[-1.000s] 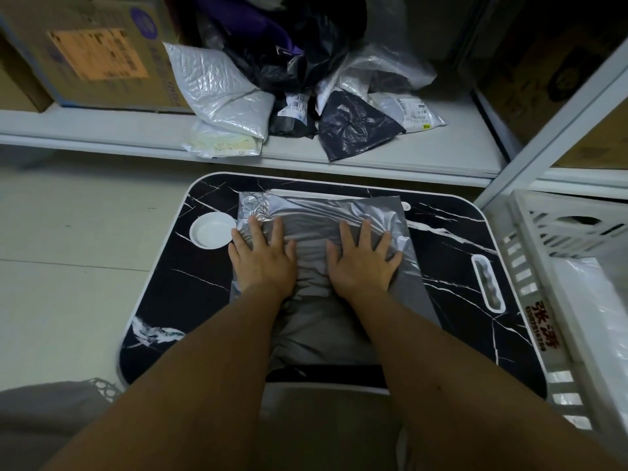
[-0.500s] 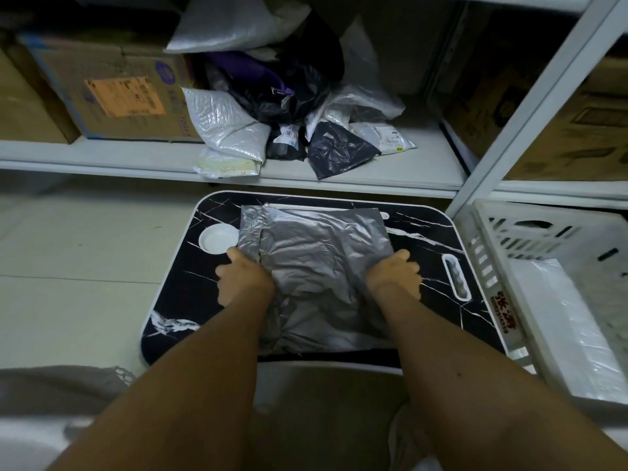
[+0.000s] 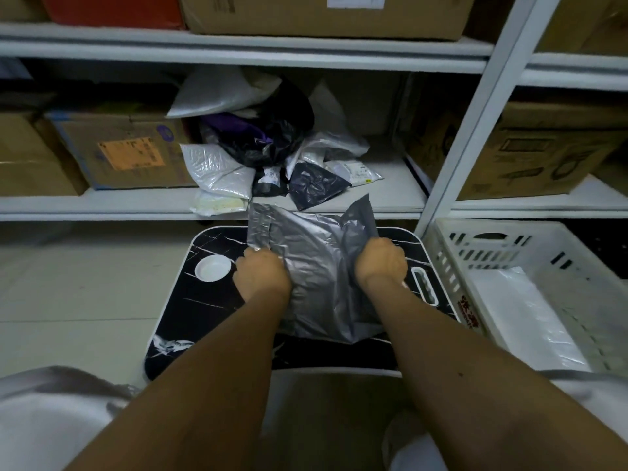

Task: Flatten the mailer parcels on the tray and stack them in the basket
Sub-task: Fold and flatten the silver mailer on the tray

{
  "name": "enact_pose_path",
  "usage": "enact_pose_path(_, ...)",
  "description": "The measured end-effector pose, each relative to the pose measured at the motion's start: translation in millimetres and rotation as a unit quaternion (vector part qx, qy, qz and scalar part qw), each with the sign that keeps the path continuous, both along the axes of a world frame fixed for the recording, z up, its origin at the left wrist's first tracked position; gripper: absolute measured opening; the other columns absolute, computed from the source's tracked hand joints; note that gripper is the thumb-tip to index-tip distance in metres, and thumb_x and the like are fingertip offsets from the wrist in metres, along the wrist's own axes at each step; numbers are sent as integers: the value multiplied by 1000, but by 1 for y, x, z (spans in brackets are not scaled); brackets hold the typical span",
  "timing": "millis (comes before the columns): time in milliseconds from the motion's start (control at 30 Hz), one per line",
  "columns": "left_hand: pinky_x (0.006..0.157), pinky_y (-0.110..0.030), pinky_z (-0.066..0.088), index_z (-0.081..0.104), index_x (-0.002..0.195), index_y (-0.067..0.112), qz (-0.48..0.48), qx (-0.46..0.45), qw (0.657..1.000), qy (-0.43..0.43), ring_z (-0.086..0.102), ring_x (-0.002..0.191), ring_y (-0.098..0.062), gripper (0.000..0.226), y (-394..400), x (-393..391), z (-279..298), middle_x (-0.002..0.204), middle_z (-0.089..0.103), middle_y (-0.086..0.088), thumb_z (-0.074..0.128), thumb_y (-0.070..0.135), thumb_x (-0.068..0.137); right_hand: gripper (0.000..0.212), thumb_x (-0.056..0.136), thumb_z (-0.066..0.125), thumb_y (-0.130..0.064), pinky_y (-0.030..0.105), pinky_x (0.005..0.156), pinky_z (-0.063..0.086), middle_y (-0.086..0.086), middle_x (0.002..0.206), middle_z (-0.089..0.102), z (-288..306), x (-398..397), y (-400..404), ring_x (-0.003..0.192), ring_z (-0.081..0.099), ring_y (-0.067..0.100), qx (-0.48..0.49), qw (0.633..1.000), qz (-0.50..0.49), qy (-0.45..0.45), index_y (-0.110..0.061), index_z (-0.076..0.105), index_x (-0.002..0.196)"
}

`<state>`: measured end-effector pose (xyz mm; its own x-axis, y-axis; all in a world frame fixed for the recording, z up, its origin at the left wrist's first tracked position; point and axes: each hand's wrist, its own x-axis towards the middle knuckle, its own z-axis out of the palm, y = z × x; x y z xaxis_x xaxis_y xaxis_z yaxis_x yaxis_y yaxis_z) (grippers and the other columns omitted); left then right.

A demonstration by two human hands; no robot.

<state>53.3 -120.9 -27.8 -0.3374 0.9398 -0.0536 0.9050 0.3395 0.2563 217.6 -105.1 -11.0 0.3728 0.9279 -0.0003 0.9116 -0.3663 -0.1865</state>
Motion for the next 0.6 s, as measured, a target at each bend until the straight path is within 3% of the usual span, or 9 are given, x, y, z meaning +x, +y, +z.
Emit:
enact_pose_path(267, 92, -38, 44, 58, 119, 4, -111, 41, 993, 19, 47, 118, -32, 34, 0, 84, 61, 126, 55, -13, 49, 16, 89, 32, 93, 46, -16, 39, 93, 37, 6, 122, 59, 62, 96, -2, 125, 37, 28, 34, 994, -77, -63, -14, 60, 121)
enact_pose_path(433, 94, -36, 43, 60, 117, 6, -209, 41, 977, 18, 49, 119, -31, 33, 1, 180, 87, 124, 58, -13, 49, 19, 89, 31, 96, 44, -21, 40, 96, 32, 2, 123, 58, 86, 202, -20, 126, 33, 28, -8, 973, -145, -178, -17, 60, 122)
enact_pose_path(600, 92, -33, 42, 61, 116, 11, -320, 13, 947, 27, 49, 119, -29, 31, -3, 274, 83, 124, 58, -11, 47, 23, 91, 32, 96, 43, -25, 37, 90, 30, -1, 120, 56, 72, 286, -55, 116, 35, 25, -86, 947, -184, -249, -21, 58, 124)
